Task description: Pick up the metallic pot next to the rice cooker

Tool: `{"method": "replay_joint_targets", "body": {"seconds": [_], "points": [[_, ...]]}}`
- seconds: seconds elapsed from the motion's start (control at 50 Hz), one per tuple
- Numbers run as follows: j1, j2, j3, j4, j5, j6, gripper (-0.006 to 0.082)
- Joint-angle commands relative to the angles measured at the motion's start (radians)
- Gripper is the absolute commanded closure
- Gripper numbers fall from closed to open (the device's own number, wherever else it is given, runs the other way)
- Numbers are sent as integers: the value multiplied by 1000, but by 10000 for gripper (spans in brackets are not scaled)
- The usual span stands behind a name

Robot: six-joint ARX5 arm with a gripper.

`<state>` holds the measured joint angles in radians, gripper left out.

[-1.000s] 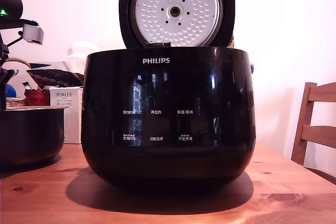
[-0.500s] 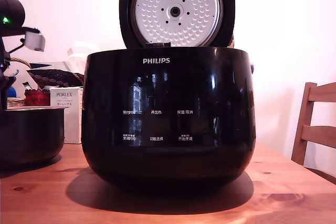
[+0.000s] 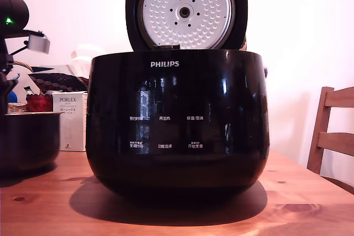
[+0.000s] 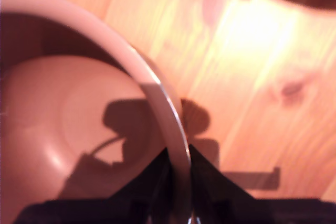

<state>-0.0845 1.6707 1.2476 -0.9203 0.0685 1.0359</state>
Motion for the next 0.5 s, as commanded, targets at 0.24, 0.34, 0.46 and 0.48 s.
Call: {"method": "replay_joint_targets", "body": {"seconds": [0.24, 0.34, 0.46, 0.48], "points": [[-11, -19, 0, -61, -45, -6, 788], [-31, -39, 2, -82, -63, -7, 788], [-55, -66, 5, -99, -78, -8, 788], [-58, -70, 6, -103, -79, -8, 788]]}}
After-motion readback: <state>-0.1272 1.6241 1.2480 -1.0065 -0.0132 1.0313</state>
